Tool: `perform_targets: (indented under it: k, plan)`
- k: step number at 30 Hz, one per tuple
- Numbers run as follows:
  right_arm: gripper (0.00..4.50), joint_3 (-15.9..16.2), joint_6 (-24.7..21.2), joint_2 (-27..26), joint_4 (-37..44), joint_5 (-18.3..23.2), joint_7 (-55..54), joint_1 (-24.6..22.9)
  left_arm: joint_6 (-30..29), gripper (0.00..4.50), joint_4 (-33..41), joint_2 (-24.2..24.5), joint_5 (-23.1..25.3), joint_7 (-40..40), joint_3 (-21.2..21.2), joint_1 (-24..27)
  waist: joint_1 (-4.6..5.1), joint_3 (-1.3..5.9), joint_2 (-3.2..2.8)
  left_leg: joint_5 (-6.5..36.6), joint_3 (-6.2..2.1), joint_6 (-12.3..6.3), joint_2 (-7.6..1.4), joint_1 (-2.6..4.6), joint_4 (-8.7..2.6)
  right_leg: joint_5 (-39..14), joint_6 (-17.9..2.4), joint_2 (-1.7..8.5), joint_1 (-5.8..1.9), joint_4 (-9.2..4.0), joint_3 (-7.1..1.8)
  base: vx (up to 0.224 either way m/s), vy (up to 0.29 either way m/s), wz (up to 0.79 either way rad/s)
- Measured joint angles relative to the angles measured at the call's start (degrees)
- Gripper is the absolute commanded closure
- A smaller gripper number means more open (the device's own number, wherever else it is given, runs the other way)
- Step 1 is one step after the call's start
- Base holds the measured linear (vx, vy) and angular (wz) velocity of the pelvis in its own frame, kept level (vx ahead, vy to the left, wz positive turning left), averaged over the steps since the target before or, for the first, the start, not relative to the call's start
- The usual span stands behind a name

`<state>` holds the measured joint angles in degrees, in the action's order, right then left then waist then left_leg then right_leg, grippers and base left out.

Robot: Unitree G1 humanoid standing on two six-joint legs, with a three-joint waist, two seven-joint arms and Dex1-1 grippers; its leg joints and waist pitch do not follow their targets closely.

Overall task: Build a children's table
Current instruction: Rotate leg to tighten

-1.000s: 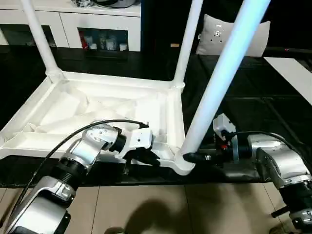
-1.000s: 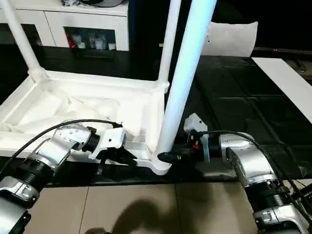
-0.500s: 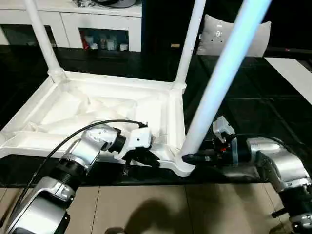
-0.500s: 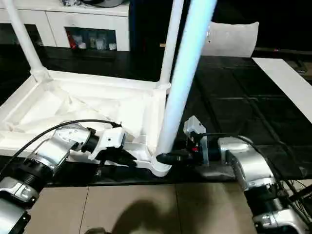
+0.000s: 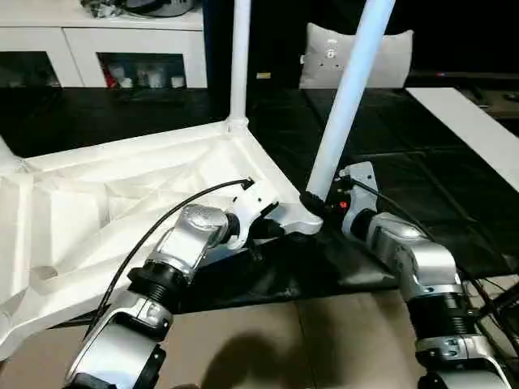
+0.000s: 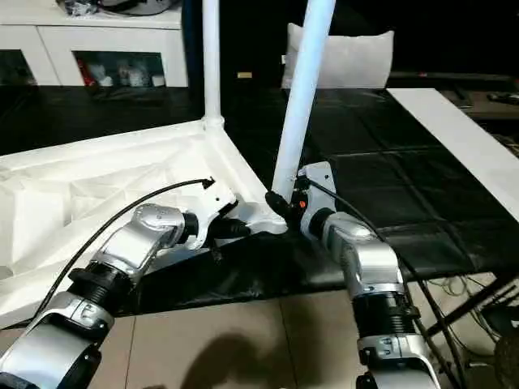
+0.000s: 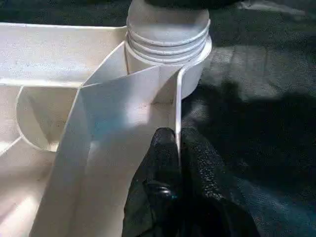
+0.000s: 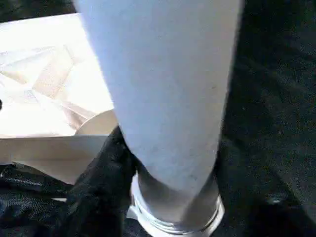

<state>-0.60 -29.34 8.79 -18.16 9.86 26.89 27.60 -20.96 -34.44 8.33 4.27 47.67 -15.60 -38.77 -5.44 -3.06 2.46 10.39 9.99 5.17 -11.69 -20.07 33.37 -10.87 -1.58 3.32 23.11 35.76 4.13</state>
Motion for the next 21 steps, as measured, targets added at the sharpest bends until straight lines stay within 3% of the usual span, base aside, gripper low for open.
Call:
perform_targets:
  k: [6, 13, 21]
  plan:
    - [1.25, -0.1, 0.2, -0.6, 0.9, -0.6, 0.0, -0.5, 1.0, 4.5, 0.4, 0.3, 0.8, -0.2, -0.8, 0.0, 0.02, -0.01, 0.01, 0.0, 0.0, -0.03, 0.02, -0.01, -0.02, 0.2, -0.3, 0.01, 0.0, -0.2, -0.01, 0.0, 0.0, 0.0]
    - [0.48, 2.1, 2.8, 5.9, 2.0, 1.0, 10.0, -3.0, 8.6, 4.5, -0.3, 4.1, 1.1, 4.6, -3.0, 0.3, -0.41, -0.03, 0.01, 0.0, 0.0, -0.05, 0.01, -0.02, -0.26, 0.2, -0.3, -0.01, 0.01, -0.49, 0.07, 0.0, 0.0, 0.0]
    - [0.04, 3.6, 3.7, 16.4, 4.9, 4.2, 28.2, -5.2, 18.7, 4.5, -1.8, 10.5, 1.0, 15.6, -4.6, 0.4, -1.49, -0.07, -0.03, 0.1, -0.01, -0.11, -0.01, -0.01, -0.2, 0.2, -0.3, 0.0, 0.01, -0.53, 0.12, 0.0, 0.0, 0.0]
